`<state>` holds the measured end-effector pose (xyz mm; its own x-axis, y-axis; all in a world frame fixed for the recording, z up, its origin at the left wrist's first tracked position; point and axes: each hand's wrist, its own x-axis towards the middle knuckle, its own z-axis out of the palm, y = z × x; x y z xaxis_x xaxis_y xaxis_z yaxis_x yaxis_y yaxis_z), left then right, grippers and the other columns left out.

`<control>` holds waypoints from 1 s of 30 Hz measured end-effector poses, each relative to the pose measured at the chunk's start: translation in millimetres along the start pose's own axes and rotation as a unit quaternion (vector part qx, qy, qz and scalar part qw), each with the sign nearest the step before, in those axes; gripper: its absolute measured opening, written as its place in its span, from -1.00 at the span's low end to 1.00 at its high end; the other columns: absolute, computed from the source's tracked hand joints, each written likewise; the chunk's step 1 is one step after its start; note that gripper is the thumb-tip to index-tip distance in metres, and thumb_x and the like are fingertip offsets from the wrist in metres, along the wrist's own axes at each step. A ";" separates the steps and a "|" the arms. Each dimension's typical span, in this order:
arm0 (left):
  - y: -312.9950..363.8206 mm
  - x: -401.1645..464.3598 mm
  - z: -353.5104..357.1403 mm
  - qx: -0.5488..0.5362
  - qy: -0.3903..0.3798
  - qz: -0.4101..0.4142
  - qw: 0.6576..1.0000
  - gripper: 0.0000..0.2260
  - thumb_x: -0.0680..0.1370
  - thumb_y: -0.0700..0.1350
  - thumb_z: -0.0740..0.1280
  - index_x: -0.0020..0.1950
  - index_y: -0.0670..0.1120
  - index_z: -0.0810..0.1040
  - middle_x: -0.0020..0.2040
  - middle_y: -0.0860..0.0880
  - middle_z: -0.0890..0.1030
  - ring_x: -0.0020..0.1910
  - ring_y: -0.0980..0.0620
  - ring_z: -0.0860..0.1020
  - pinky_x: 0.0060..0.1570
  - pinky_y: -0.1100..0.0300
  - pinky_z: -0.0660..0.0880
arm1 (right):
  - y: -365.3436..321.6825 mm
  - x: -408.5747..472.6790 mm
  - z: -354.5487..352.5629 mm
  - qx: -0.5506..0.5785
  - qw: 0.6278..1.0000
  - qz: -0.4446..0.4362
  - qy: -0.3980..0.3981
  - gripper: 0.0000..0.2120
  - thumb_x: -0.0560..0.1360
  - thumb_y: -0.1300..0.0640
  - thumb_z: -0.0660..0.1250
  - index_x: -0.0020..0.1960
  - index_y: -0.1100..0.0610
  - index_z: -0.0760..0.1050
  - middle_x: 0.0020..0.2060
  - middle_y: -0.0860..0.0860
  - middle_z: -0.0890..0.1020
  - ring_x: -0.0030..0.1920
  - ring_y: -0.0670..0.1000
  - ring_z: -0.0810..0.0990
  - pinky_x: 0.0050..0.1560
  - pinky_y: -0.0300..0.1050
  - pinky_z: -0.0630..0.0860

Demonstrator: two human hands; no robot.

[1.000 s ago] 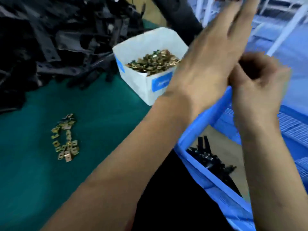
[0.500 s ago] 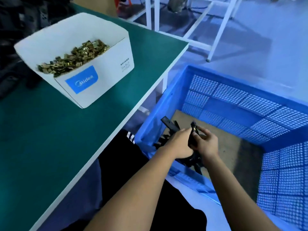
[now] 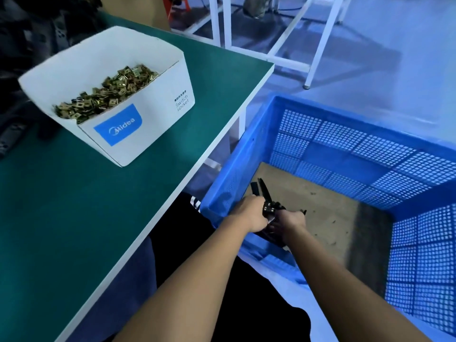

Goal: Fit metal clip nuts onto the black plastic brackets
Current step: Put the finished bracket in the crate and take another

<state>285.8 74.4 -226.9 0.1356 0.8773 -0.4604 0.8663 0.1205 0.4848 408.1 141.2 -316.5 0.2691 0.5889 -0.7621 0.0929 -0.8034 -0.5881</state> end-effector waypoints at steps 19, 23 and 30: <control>-48.9 -227.0 -211.6 -0.213 0.695 0.135 0.673 -0.90 0.48 -0.40 0.30 -0.13 -0.24 0.54 -0.24 0.01 0.60 -0.31 0.03 0.55 -0.28 0.26 0.43 | -135.2 -379.7 126.2 0.132 0.629 -0.750 -0.156 -0.80 0.49 0.36 0.22 -0.04 0.19 0.60 -0.23 -0.08 0.64 -0.19 -0.06 0.67 -0.10 -0.03 0.60; -137.7 -280.0 -199.2 -0.099 0.744 -0.021 0.660 -0.88 0.58 -0.22 0.33 -0.16 -0.16 0.55 -0.32 0.05 0.56 -0.34 0.07 0.51 -0.30 0.15 0.43 | -101.9 -414.6 203.6 -0.016 0.592 -0.767 -0.246 -0.82 0.49 0.26 0.27 -0.03 0.11 0.63 -0.19 -0.14 0.66 -0.13 -0.12 0.64 0.00 -0.05 0.58; -233.8 -341.6 -156.9 -0.091 0.703 -0.213 0.672 -0.86 0.48 -0.22 0.26 -0.13 -0.05 0.60 -0.24 0.06 0.66 -0.27 0.05 0.60 -0.15 -0.02 0.57 | -80.3 -399.4 311.7 -0.442 0.449 -0.766 -0.126 -0.47 0.50 0.19 0.39 0.45 0.03 0.43 0.44 0.13 0.41 0.48 0.27 0.23 0.33 0.17 0.48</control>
<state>-38.4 -180.6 -66.4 -0.8053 0.3015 0.5106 0.5925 0.4426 0.6731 -5.7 -2.2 -49.4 -0.8665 0.4125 0.2813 0.3595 0.9064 -0.2217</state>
